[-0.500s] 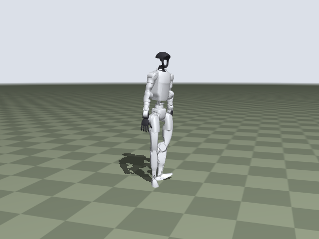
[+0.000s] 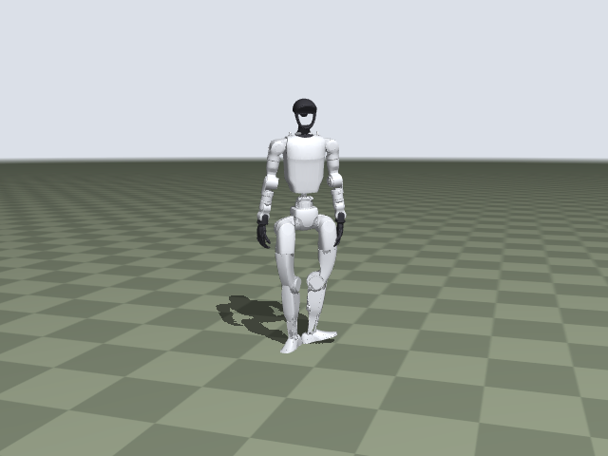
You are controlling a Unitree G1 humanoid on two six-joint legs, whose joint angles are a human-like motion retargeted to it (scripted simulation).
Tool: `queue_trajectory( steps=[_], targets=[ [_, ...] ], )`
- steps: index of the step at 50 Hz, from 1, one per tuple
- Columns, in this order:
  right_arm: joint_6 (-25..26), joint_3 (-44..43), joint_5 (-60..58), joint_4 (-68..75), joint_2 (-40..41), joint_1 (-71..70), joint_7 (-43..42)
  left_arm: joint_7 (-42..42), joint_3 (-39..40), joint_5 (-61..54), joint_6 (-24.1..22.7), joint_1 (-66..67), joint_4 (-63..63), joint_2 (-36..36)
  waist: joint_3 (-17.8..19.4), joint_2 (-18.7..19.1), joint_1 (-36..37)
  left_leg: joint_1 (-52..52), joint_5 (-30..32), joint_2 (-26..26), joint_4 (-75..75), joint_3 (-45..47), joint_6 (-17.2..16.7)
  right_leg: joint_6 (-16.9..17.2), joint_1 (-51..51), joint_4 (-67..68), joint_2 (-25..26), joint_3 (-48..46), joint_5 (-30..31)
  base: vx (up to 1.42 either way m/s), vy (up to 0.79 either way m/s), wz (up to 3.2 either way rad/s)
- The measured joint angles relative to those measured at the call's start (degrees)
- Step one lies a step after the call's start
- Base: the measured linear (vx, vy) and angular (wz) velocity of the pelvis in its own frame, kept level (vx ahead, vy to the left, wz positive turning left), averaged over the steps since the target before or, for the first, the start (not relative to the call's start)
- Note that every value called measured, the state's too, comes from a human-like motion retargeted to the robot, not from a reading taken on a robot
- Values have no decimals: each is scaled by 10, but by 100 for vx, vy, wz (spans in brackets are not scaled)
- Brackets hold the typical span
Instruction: In place motions
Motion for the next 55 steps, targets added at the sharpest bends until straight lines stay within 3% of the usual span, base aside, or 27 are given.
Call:
queue_trajectory(
  steps=[5,10,15,17,20,24,32,35,43,55],
  targets=[
    [0,15,-13,-24,1,-4,3,6,-1,18,-3,12,-8,1,-1,-4,-2,35,67,9,21,-13,20,-5,14,0,0,32,-5,9,-21,-69],
    [0,17,-16,-59,6,-11,10,13,9,22,-3,36,-6,0,-11,-27,18,59,168,17,64,-39,61,-7,18,3,-16,66,-7,11,-24,-85],
    [-7,20,-4,-100,6,-25,16,15,15,21,3,39,6,7,7,-79,33,43,257,45,203,-145,178,-1,39,4,-68,101,-5,5,-21,-72],
    [-8,15,-5,-109,3,-29,16,18,12,21,5,39,9,6,8,-79,49,3,267,73,281,-213,186,-3,38,4,-69,117,-4,7,-11,-83],
    [-8,5,-4,-113,-6,-35,15,14,6,18,4,40,9,-3,4,-63,78,-76,277,77,354,-343,154,-11,25,4,-53,146,0,3,-6,-86],
    [-7,-8,8,-103,-14,-44,12,7,-2,19,-1,41,-1,-16,9,-52,80,-117,244,54,356,-410,166,-15,16,8,-51,168,3,-2,-1,-41],
    [-2,-22,25,-66,-11,-35,9,15,-26,40,-4,51,6,-24,12,-34,90,-142,62,-47,185,-469,207,-19,13,11,-39,226,8,4,3,-54],
    [4,-14,16,-44,-6,-31,4,10,-25,41,-1,56,16,-19,27,-30,108,-106,81,-37,122,-452,236,-39,43,14,-5,271,-7,23,-25,-120],
    [12,5,-1,14,5,-15,-10,11,-17,44,-7,62,16,-18,35,-30,69,-21,104,-63,30,-394,236,-26,69,17,-16,288,-4,7,9,-18],
    [19,8,-21,-3,0,-15,-2,3,-16,24,-12,57,-1,-15,15,-31,66,-24,81,-83,24,-404,236,-18,51,22,-21,324,12,5,9,-14]
  ],
)
